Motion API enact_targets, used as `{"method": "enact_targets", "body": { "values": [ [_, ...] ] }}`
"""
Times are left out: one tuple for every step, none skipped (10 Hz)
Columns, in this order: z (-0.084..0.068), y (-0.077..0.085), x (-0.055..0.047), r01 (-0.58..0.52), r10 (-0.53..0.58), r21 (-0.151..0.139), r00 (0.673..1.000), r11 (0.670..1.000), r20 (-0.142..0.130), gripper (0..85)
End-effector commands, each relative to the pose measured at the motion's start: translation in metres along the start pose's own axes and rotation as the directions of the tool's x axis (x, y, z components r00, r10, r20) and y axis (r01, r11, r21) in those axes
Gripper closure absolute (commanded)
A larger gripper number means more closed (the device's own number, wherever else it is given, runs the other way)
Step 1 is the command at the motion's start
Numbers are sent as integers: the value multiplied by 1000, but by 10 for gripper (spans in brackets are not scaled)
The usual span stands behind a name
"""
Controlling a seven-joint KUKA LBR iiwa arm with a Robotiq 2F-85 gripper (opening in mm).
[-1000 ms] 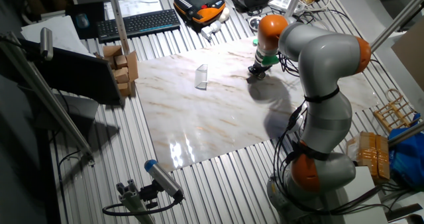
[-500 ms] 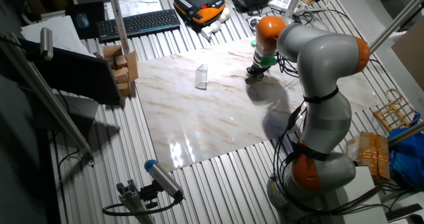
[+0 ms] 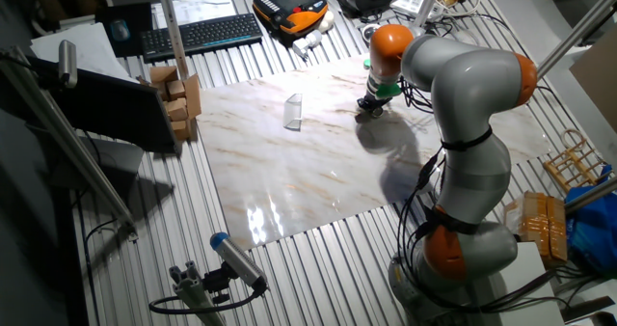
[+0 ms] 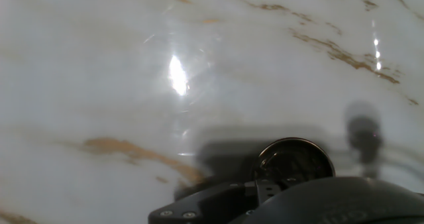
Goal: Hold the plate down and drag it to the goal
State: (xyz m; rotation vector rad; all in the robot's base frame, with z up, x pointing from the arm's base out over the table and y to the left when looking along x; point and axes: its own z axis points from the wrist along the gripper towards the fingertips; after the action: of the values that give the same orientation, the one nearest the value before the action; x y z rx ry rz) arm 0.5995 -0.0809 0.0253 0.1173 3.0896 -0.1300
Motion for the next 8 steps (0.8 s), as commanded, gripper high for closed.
{"method": "enact_targets", "body": {
  "values": [
    [0,1,0,0,0,0,1000,1000,0,850],
    [-1,3,0,-2,2,0,1000,1000,0,850],
    [-1,5,1,-5,5,0,1000,1000,0,850],
    [-1,7,2,-6,6,0,1000,1000,0,850],
    [-2,9,2,-9,9,0,1000,1000,0,850],
    [-2,11,2,-11,11,0,1000,1000,0,850],
    [-2,13,3,-14,14,0,1000,1000,0,850],
    [-1,15,3,-17,17,-2,1000,1000,1,850]
  ]
}}
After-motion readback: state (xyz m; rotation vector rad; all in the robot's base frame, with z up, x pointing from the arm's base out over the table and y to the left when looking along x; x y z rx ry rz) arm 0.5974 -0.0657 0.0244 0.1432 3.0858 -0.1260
